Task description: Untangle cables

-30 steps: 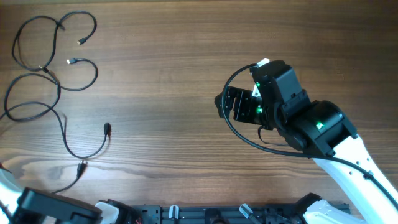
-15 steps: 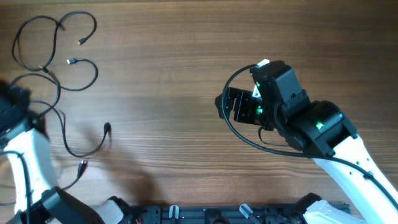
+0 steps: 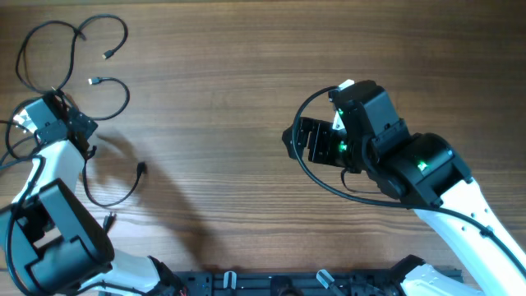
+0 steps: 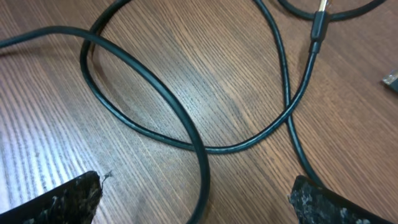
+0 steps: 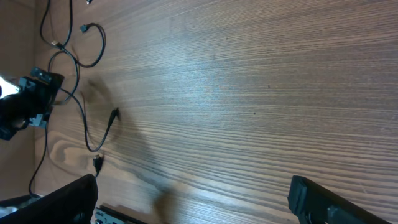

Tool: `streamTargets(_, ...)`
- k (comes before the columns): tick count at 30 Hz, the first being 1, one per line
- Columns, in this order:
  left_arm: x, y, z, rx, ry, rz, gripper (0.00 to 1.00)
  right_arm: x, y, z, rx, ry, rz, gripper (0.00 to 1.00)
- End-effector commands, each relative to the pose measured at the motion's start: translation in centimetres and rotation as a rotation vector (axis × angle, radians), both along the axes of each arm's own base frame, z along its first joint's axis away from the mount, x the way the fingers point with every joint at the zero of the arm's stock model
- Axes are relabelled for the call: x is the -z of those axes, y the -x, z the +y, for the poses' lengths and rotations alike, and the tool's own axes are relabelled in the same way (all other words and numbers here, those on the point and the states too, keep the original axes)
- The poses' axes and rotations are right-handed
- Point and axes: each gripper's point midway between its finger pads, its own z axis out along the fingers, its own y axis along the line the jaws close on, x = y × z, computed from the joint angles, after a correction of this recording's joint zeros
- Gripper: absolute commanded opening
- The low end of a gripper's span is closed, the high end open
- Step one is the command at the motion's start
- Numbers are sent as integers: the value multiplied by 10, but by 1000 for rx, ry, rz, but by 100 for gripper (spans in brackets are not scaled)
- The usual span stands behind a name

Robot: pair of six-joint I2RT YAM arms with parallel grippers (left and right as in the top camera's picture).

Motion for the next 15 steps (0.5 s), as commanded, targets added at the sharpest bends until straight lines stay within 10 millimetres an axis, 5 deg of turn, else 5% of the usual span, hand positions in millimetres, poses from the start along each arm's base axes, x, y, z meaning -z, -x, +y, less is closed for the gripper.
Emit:
streamTargets(1,11,-3,0,19,2,25,100,3,-1,3,0,-7,12,100)
streamTargets(6,28,-5,2,18,12,42,100,3,-1,3,16,-16,21,99)
streamTargets(14,26,-13,7,17,-8,7,37,3,-1,3,17,-16,22,100)
streamTargets(15,26,-13,7,15,-8,7,37,3,-1,3,18,-17,23,100)
